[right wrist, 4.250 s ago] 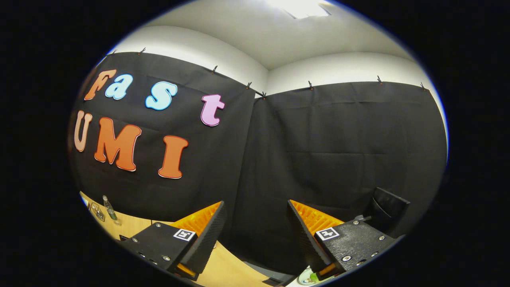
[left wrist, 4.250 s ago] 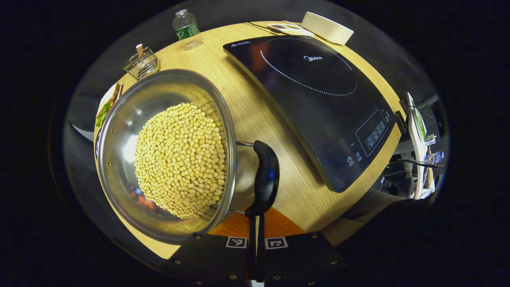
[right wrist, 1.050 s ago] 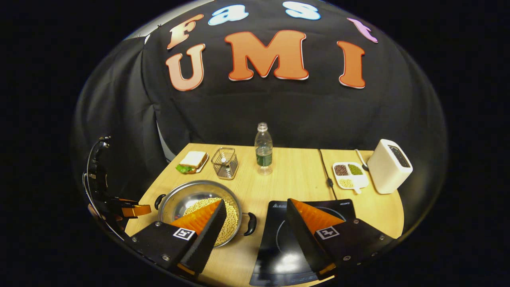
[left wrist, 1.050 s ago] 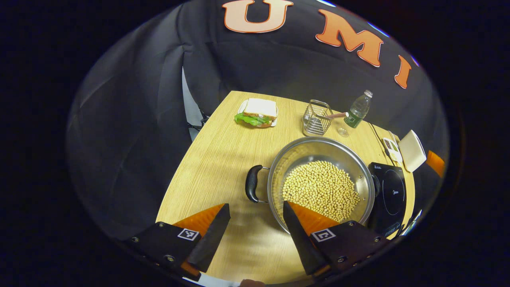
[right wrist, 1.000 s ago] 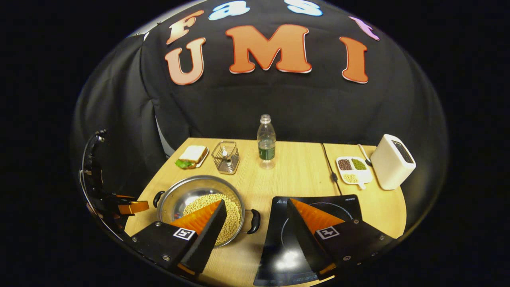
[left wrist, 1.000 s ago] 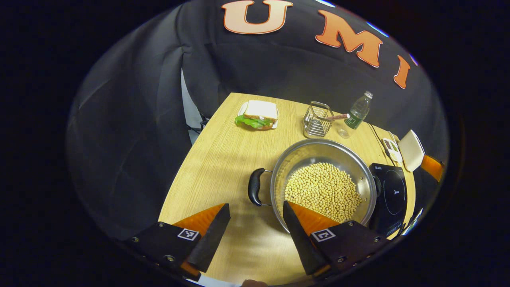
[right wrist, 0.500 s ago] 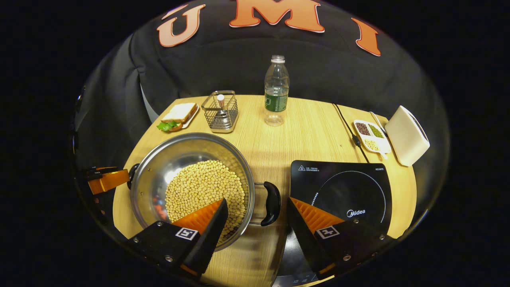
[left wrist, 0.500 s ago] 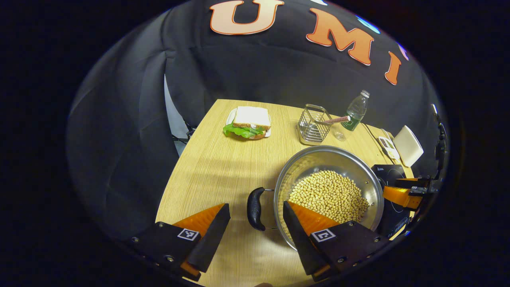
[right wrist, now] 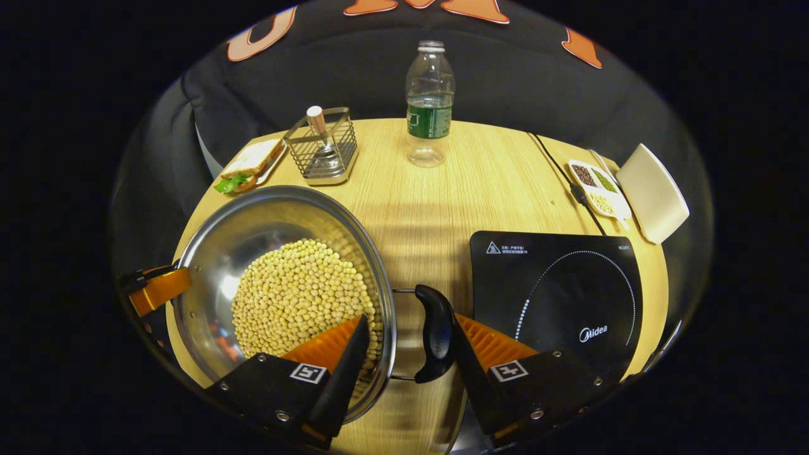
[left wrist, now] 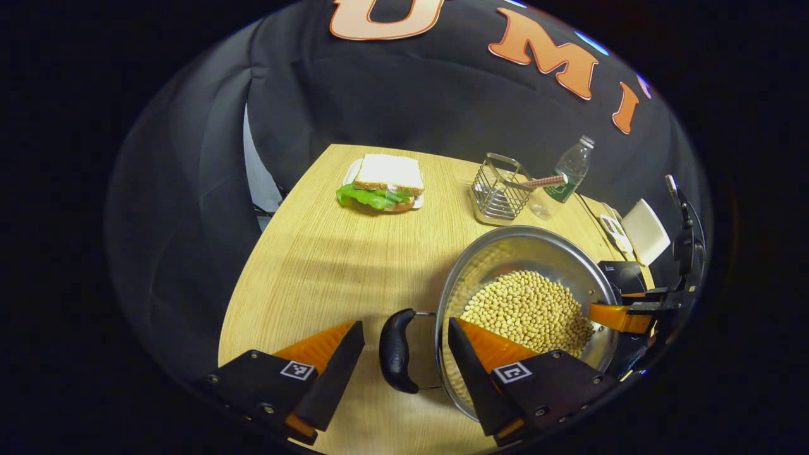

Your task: First push the handle of the pot to place it horizontally, then grasp the pot with both hands and set it on the induction cooktop.

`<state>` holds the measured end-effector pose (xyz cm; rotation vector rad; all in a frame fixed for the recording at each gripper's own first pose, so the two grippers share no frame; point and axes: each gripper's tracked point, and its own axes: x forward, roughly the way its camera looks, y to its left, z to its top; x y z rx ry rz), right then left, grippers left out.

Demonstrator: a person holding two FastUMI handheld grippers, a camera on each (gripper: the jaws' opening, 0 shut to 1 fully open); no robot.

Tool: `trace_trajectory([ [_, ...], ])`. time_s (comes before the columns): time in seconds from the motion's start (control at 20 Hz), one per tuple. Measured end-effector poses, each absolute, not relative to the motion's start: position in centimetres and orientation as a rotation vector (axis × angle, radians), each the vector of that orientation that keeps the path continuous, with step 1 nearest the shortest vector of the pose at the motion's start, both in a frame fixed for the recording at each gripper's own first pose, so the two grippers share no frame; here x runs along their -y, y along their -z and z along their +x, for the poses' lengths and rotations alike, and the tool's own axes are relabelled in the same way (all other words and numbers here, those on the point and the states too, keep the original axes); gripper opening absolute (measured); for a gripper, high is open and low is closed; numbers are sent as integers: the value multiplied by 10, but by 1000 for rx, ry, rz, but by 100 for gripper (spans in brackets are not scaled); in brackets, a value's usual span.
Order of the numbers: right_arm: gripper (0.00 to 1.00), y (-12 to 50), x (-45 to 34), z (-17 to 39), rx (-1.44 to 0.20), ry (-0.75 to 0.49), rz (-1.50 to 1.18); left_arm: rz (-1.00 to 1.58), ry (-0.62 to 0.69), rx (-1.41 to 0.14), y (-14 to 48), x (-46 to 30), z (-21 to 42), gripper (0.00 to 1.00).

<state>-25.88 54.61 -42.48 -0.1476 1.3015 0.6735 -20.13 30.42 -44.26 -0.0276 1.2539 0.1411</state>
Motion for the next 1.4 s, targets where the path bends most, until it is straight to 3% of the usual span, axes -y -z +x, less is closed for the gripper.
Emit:
trace_trajectory([
  [0.3, 70, 430, -546, -257, -1315, -672, -122, -55, -144, -1279, 455, -307, -209, 90],
  [0.6, 67, 431, -547, -257, -1305, -691, -111, -80, -183, -1325, 480, -302, -220, 67],
  [0.7, 66, 430, -546, -258, -1307, -695, -100, -51, -180, -1307, 482, -303, -215, 64],
  [1.2, 51, 427, -549, -257, -1348, -675, -48, 82, -156, -1272, 477, -299, -208, 64],
  [1.4, 50, 424, -543, -251, -1302, -671, -14, 120, -135, -1205, 468, -303, -202, 65],
])
